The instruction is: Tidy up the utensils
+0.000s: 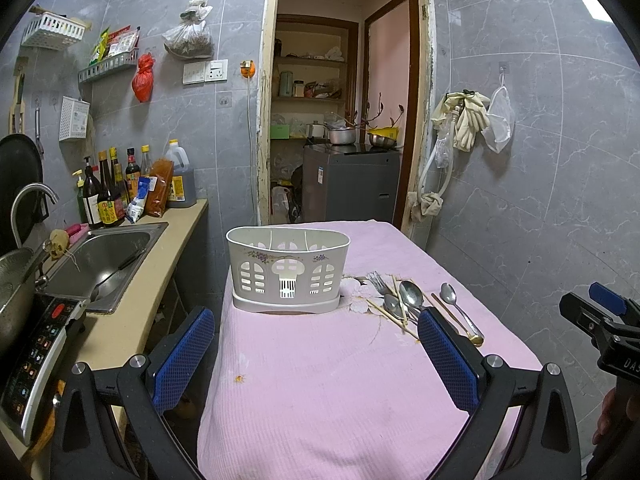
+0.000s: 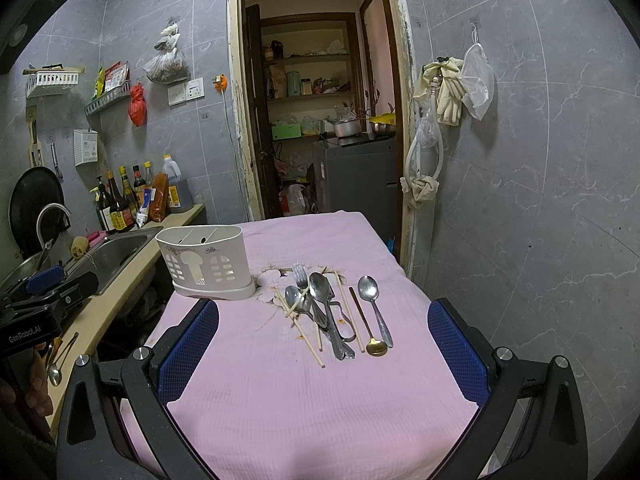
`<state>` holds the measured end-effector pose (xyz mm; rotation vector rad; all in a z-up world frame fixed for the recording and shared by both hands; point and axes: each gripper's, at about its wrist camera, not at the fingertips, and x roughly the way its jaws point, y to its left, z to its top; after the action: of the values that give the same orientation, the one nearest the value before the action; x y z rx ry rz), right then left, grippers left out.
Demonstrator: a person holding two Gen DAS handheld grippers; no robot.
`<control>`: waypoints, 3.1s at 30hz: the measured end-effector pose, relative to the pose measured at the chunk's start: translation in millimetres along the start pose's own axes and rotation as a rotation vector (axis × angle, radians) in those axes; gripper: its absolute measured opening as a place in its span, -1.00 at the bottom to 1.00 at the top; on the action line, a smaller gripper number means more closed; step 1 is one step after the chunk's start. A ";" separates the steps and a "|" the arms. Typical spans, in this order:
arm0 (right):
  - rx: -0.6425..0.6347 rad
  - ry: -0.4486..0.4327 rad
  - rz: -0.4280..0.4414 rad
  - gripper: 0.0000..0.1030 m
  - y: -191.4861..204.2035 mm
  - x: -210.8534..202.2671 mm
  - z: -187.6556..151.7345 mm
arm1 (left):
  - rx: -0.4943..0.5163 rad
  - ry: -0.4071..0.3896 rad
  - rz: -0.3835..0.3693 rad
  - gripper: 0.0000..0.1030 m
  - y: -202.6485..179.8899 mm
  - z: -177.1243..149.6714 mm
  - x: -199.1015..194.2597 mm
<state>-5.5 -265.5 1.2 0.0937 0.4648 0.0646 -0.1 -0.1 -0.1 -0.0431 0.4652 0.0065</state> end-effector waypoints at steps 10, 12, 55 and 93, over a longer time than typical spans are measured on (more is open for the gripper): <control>-0.005 0.009 -0.027 0.98 11.7 14.0 -8.5 | 0.007 -0.006 -0.017 0.99 -1.2 0.6 2.2; -0.005 0.015 -0.041 0.98 13.5 16.7 -8.7 | 0.015 -0.005 -0.025 0.99 0.4 2.9 13.7; -0.070 0.287 0.361 0.26 -90.4 306.2 7.8 | -0.069 0.162 0.029 0.53 -92.5 -16.2 232.2; -0.065 0.559 0.595 -0.94 -93.0 360.4 -23.3 | -0.112 0.485 -0.312 -0.86 -85.5 -21.7 312.3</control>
<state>309.3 -326.1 -189.4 0.1487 0.9813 0.7026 270.7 -87.5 -156.2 -0.2303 0.9391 -0.2901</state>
